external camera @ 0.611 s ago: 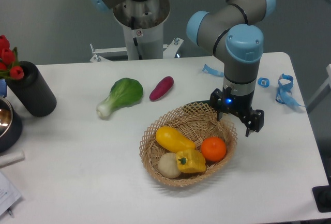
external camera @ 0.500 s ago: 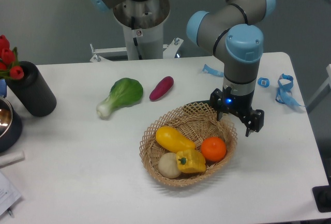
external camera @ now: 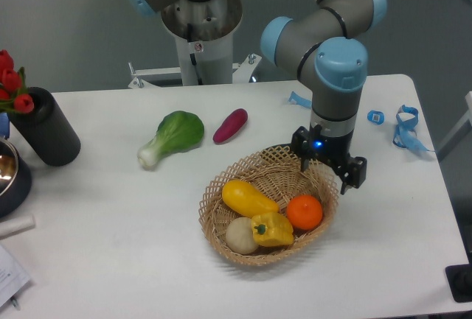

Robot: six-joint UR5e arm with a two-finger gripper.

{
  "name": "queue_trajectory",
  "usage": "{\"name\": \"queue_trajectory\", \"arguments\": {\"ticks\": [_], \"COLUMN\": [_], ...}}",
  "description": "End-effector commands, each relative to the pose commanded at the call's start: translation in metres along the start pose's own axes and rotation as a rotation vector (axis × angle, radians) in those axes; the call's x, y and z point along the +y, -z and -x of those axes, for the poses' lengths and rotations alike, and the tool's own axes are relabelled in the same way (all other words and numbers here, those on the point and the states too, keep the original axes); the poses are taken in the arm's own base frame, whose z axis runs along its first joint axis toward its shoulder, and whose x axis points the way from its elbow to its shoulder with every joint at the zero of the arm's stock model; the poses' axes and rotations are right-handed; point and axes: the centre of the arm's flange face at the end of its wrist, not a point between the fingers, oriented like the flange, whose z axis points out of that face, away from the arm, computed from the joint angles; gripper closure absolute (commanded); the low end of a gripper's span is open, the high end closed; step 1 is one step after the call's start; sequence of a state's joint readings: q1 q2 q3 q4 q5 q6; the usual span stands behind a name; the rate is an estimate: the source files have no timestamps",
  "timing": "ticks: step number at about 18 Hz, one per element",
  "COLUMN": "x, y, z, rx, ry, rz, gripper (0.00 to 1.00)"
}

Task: Pick up the yellow pepper from the basket
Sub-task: 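Move the gripper over the basket toward the yellow bell pepper, then lower the gripper onto the yellow bell pepper and close on it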

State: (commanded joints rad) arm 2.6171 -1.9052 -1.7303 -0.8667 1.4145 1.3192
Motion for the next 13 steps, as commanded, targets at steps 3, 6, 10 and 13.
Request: {"name": "queue_trajectory", "arguments": {"ticks": [3,6,10,13], "x": [-0.022,-0.05,-0.071,-0.07], "y": [0.003,-0.008,-0.028,-0.035], "z": [-0.01,-0.021,-0.023,-0.015], "rx": [0.001,0.021,0.043,0.042], "ry": [0.045,0.075,0.018,-0.16], "rz": [-0.022,-0.027,-0.027,-0.029], "gripper": [0.0,0.0,0.0,0.0]}}
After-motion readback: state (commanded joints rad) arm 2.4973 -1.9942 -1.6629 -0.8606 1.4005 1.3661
